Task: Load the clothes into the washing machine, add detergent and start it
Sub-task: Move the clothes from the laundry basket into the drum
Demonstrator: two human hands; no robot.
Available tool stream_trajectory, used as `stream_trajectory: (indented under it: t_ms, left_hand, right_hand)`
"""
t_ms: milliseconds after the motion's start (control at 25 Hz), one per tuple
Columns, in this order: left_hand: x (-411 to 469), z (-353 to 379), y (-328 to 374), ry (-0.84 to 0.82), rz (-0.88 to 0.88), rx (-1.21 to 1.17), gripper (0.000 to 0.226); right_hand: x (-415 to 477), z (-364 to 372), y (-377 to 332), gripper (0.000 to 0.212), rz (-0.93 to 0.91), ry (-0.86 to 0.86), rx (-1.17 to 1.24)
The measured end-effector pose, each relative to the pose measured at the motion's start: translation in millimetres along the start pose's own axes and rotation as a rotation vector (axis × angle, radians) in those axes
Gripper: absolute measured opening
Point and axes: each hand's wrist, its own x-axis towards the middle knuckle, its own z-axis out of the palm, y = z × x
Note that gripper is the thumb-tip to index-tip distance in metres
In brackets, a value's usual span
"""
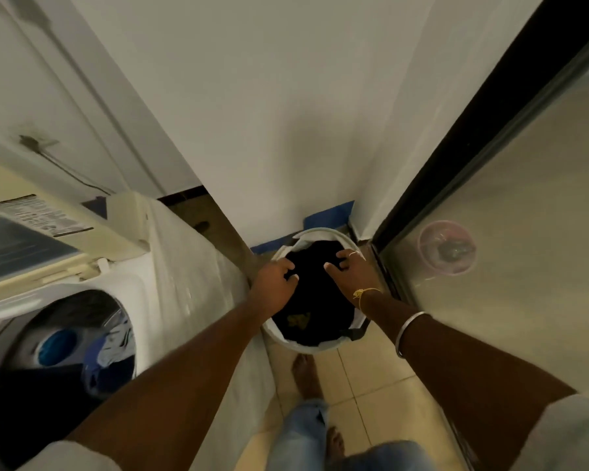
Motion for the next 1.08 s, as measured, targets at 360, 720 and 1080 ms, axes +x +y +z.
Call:
stream_trajectory:
  t_ms: [360, 720, 1080]
  left_hand:
    - [104, 101, -79, -0.17, -0.222, 0.022, 0.051]
    - [198, 191, -158, -0.238, -0.205, 0.436, 0.135]
    - [196, 212, -169, -0.094, -0.156, 0.287, 0.038]
  right_hand:
    - [146, 73, 92, 0.098, 0.113, -0.267, -0.32]
    - [252, 161, 173, 0.139, 0.012, -0.47, -0.689]
    - [253, 155, 203, 0.039, 0.031, -0.419, -0.539]
